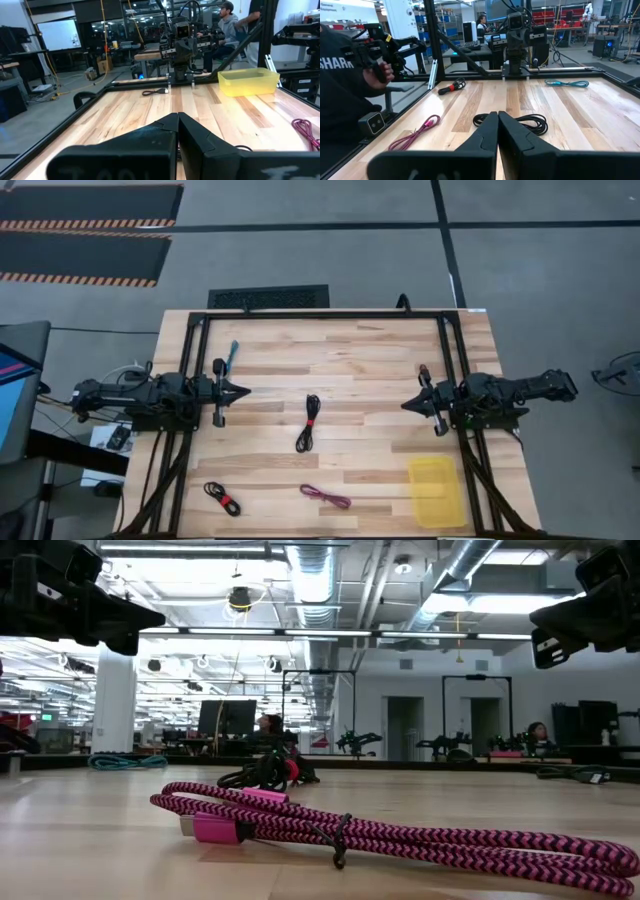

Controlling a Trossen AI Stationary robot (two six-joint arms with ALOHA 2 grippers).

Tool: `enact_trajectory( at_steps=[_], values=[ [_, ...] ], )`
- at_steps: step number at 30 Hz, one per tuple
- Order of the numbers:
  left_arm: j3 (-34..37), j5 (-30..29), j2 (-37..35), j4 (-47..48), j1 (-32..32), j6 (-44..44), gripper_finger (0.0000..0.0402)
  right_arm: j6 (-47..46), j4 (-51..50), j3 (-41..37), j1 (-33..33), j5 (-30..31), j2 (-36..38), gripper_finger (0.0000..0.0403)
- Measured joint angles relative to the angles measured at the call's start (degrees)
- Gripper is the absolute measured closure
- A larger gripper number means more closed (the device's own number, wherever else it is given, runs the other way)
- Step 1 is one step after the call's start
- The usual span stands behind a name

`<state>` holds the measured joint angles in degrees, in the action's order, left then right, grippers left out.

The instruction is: Pick and place USB-C Cables

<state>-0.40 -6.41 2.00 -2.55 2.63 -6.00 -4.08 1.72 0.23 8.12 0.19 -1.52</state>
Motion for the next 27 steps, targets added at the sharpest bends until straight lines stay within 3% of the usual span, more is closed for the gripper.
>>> enact_trajectory(
  at_steps=[6,11,17,23,27],
  values=[
    [0.0,-3.7,0.0,-2.3,0.0,-3.1,0.0401,1.6,0.0,0.0,0.0,0.0,0.0,0.0369],
    [0.0,-7.5,0.0,-2.5,0.0,-3.9,0.0401,13.2,0.0,0.0,-1.1,0.5,0.0,0.0369],
    [0.0,-7.8,0.0,-2.8,0.0,-4.5,0.0401,25.2,1.8,0.0,-2.7,1.4,0.0,0.0369],
    [0.0,-7.7,0.0,-5.0,0.0,-5.2,0.0401,21.7,10.9,0.0,-2.6,1.3,0.0,0.0369],
    [0.0,-7.7,0.0,-4.9,0.0,-4.9,0.0401,7.7,18.4,0.0,-2.6,2.2,0.0,0.0369]
  ],
)
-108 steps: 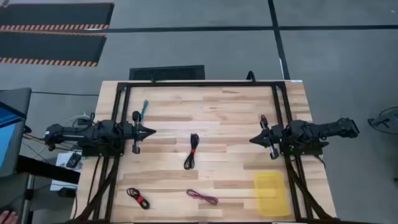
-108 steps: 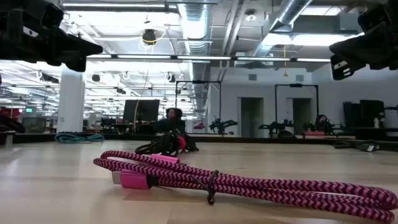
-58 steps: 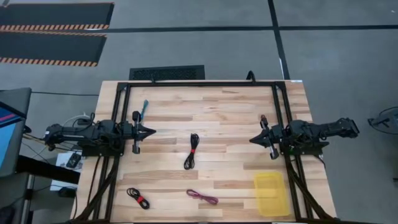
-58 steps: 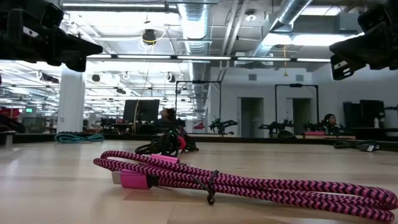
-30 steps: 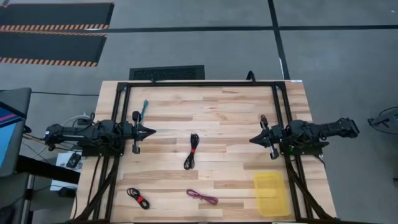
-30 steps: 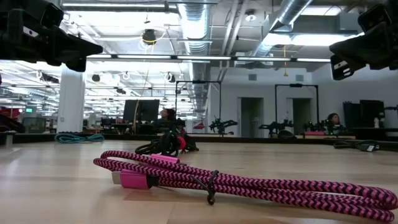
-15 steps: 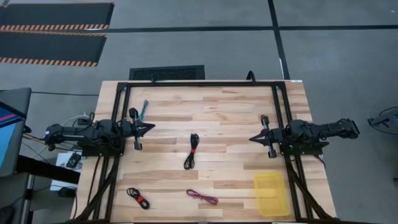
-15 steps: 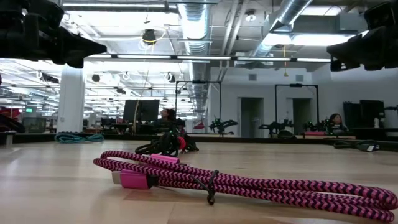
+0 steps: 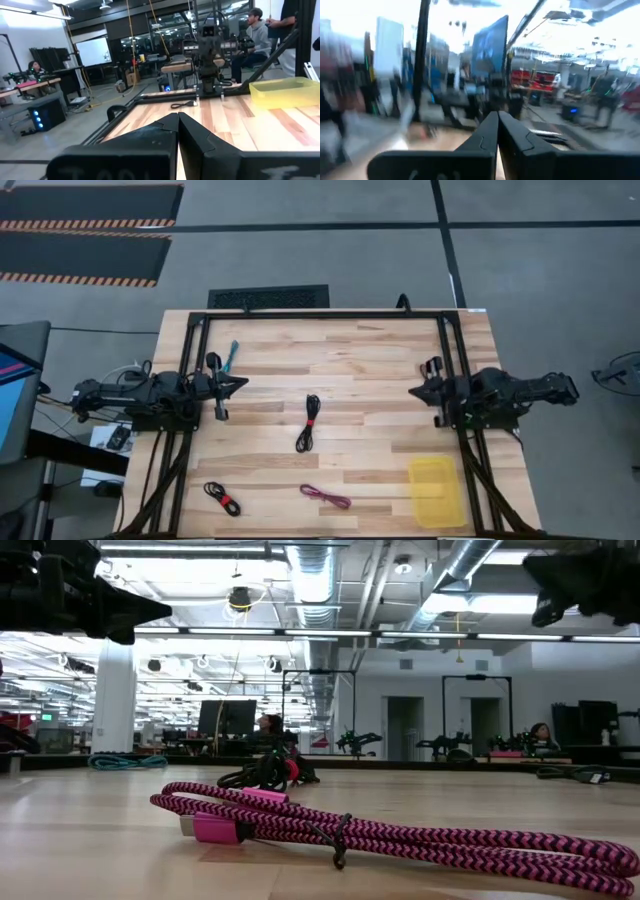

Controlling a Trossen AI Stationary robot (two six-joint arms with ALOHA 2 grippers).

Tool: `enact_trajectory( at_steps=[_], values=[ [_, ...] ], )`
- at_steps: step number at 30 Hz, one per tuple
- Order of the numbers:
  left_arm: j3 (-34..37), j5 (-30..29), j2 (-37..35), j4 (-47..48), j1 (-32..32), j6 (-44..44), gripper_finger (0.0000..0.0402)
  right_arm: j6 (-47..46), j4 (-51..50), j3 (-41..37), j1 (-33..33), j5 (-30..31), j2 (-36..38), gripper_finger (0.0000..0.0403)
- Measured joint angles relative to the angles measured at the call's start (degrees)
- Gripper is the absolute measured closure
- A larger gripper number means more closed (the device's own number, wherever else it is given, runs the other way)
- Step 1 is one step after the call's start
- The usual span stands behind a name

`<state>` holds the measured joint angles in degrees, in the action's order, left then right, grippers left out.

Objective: Pick and place USB-C Cables
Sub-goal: Put the blue cable charger into the yellow bin

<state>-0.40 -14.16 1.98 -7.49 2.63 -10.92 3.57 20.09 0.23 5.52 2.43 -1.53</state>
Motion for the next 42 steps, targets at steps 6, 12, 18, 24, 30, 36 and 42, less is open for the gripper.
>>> enact_trajectory(
  at_steps=[6,12,18,24,30,36,42],
  values=[
    [0.0,-0.1,0.0,0.0,0.0,-1.1,0.0401,-2.7,-0.1,0.0,-1.3,12.5,0.0,0.0369],
    [0.0,-0.1,0.0,1.0,0.0,0.0,0.0401,-6.6,-1.7,0.0,-3.2,15.8,0.0,0.0369],
    [0.0,8.1,0.0,1.8,0.0,6.9,0.0401,-11.2,-2.7,0.0,-3.8,15.6,-4.3,0.0369],
    [0.0,11.5,0.8,1.2,0.1,11.6,0.0401,-16.3,1.1,0.0,-3.6,14.6,-13.1,0.0369],
    [0.0,10.6,7.0,-5.5,3.3,12.4,0.0401,-21.2,8.2,0.0,-3.6,13.9,-22.8,0.0369],
    [0.0,5.2,18.5,-18.4,7.0,9.2,0.0401,-22.2,15.9,0.0,-1.8,13.9,-31.6,0.0369],
    [0.0,-1.5,32.2,-30.3,8.5,8.9,0.0401,-21.7,23.4,0.1,-0.7,13.9,-38.1,0.0369]
  ],
)
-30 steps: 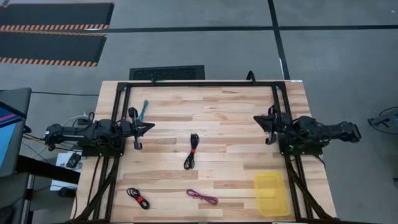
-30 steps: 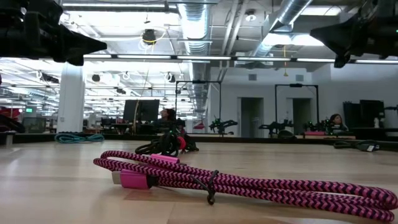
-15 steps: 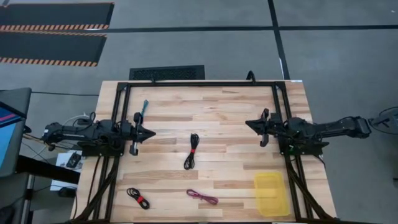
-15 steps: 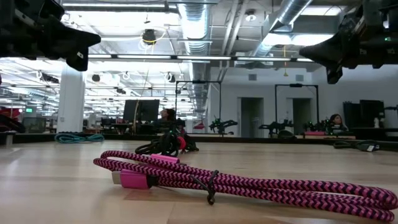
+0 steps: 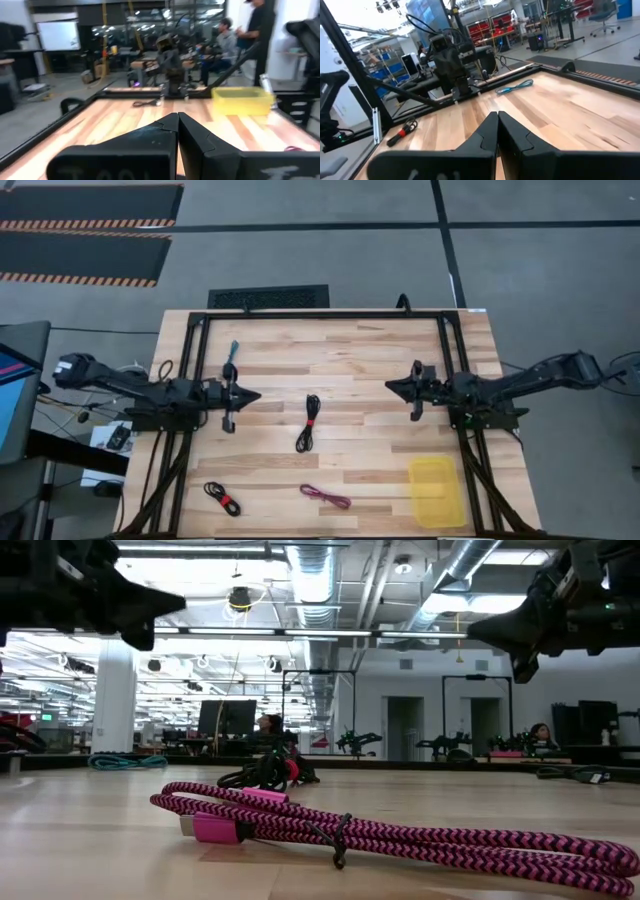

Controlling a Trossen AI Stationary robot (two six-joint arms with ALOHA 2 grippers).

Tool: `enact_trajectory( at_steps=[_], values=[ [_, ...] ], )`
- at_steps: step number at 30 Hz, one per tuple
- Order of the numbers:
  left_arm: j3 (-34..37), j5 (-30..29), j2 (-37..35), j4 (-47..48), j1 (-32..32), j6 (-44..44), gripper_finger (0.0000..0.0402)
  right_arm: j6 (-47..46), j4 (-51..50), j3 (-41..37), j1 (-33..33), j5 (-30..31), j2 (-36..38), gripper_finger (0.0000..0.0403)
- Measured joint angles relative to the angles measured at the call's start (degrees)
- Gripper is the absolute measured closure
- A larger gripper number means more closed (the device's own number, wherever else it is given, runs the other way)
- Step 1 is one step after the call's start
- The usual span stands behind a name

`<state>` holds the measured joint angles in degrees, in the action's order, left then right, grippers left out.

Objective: Pick and place USB-C Cables
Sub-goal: Put the blue cable charger into the yellow bin

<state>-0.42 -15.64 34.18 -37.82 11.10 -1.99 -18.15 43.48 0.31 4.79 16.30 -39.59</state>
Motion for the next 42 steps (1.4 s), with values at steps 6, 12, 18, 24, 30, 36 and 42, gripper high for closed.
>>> enact_trajectory(
  at_steps=[6,12,18,24,30,36,42],
  values=[
    [-2.5,-1.8,12.3,-5.4,0.3,2.1,0.0401,1.5,0.7,3.2,-0.9,0.6,-5.0,0.0368],
    [-6.1,-6.0,21.5,-6.9,0.3,2.6,0.0401,1.3,1.0,6.7,-3.7,5.1,-10.4,0.034],
    [-9.5,-16.5,26.5,-4.1,0.2,6.6,0.0365,-1.5,4.9,10.0,-3.2,5.4,-17.5,0.0297],
    [-18.1,-26.5,27.2,19.3,-3.0,16.6,0.029,-5.7,6.0,15.3,0.5,10.1,-28.3,0.0256],
    [-31.3,-27.0,28.6,55.7,-11.1,29.7,0.0227,-6.8,5.8,22.7,2.8,19.1,-41.5,0.0242],
    [-34.3,-24.5,30.9,64.4,-24.1,30.7,0.0196,-3.9,5.7,29.5,1.9,19.4,-51.6,0.0241],
    [-34.3,-17.4,34.8,65.4,-36.7,34.3,0.0198,-1.8,4.6,32.9,1.9,16.4,-55.4,0.0241]
  ],
)
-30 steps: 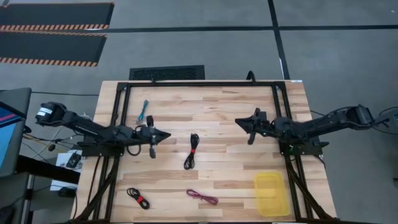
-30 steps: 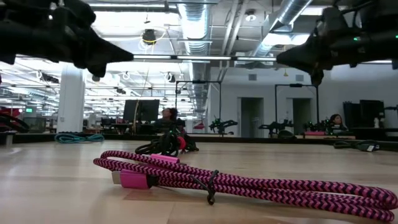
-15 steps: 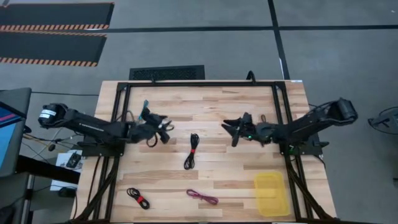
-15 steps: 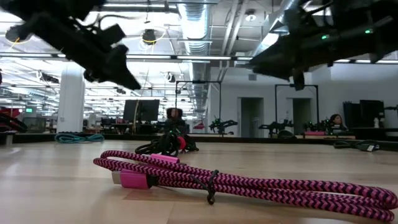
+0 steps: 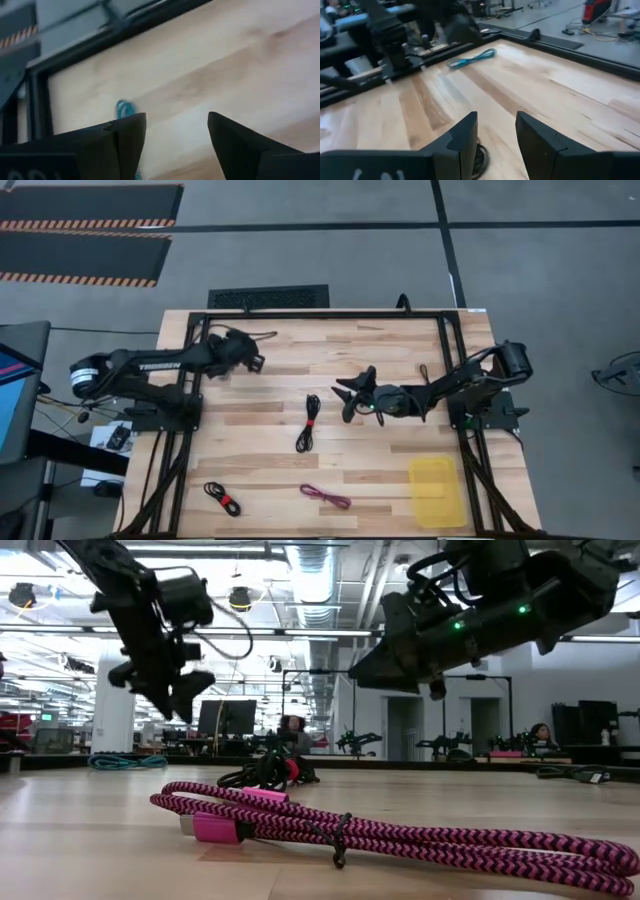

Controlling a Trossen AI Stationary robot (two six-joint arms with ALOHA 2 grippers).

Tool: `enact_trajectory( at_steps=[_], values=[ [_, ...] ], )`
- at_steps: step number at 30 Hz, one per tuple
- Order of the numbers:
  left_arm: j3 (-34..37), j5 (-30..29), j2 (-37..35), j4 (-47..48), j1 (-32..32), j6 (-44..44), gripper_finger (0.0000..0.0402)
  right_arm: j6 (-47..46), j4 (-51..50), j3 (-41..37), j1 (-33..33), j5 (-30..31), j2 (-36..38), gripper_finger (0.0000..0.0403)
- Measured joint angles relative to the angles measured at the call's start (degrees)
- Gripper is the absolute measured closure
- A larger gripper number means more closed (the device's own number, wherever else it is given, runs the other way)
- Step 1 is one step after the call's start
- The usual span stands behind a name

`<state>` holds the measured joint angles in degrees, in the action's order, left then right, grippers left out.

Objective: Pick and place USB-C Cables
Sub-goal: Put the blue cable charger into the yellow bin

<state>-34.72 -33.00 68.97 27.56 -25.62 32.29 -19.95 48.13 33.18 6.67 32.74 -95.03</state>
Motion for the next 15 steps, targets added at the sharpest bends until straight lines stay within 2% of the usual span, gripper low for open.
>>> enact_trajectory(
  at_steps=[7,15],
  values=[
    [0.0,1.3,7.3,1.8,-7.6,-1.0,0.0213,1.2,-3.5,-0.1,0.6,0.2,2.7,0.0241],
    [-0.3,0.6,18.2,2.0,-10.2,-1.2,0.023,1.1,-5.4,-0.1,0.8,0.2,2.9,0.0241]
  ],
)
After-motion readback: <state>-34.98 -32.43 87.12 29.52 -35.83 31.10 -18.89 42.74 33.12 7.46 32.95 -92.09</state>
